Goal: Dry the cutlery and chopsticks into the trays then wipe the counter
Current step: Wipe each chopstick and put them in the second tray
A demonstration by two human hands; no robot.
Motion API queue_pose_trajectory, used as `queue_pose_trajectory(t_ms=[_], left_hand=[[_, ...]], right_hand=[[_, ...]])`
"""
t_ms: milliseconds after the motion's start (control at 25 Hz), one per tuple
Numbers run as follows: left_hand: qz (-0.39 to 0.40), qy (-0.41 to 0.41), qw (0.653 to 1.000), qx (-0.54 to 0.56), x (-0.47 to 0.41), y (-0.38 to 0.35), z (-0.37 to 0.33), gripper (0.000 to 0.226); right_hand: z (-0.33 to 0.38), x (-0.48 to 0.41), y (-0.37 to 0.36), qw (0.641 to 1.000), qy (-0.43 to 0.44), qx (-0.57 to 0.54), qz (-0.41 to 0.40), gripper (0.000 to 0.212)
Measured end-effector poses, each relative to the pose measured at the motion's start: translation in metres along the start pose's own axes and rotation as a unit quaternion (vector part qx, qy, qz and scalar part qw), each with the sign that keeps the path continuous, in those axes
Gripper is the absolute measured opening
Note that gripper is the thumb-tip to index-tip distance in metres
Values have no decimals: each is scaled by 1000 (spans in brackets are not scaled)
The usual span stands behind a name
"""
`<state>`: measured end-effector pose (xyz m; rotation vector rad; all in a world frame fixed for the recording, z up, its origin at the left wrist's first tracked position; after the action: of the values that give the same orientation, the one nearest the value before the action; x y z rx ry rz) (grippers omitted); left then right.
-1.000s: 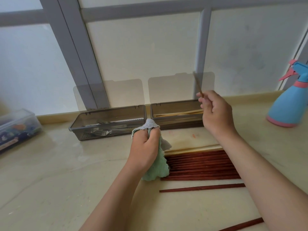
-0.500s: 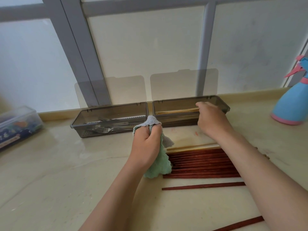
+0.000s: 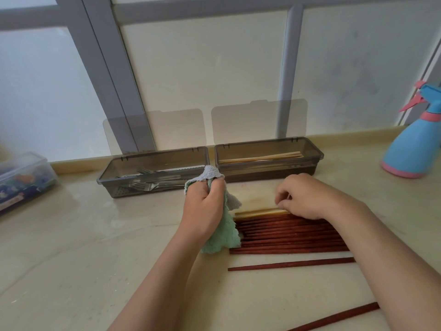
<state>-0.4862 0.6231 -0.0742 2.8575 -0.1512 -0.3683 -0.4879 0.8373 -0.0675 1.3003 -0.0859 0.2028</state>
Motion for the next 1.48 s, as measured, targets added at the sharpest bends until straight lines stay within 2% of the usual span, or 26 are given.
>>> queue_pose_trajectory(t_ms=[160, 320, 520, 680, 960, 1120, 1280, 1360, 1480], left_hand=[[-3, 3, 1000, -8, -2, 3, 4, 49], [-17, 8, 1000, -3, 0, 2, 2, 48], [-6, 34, 999, 31, 0, 1, 1, 52], [-33, 50, 996, 71, 2, 1, 0, 50], [-64, 23, 996, 63, 6, 0, -6, 40], [-53, -8, 998, 43, 7, -9, -6, 44], [-31, -20, 999, 38, 10, -16, -8, 49], [-71, -11, 995, 74, 6, -10, -10, 50], [-175, 44, 975, 131, -5, 6, -3, 44]], right_hand=[[5, -2, 0, 1000, -8, 12, 17, 16], [10, 1, -2, 999, -3, 35, 26, 13], [18, 16, 14, 985, 74, -122, -91, 18], [34, 24, 11, 973, 129, -171, -88, 17], [47, 24, 1, 964, 155, -201, -81, 14], [68, 25, -9, 947, 203, -226, -105, 16], [65, 23, -9, 940, 204, -247, -116, 10], [57, 24, -5, 949, 193, -235, -84, 8], [49, 23, -5, 963, 184, -193, -50, 16]])
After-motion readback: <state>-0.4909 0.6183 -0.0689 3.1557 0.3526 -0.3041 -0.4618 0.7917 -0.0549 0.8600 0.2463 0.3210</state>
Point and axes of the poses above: each hand's wrist, its own x-axis away from the middle knuckle, its own y-axis out of the back of the hand, z = x × y, the point moved 1 cm from there along -x, towards the middle knuckle, and after that the axes turned 5 degrees about z, right-handed, at the moved point
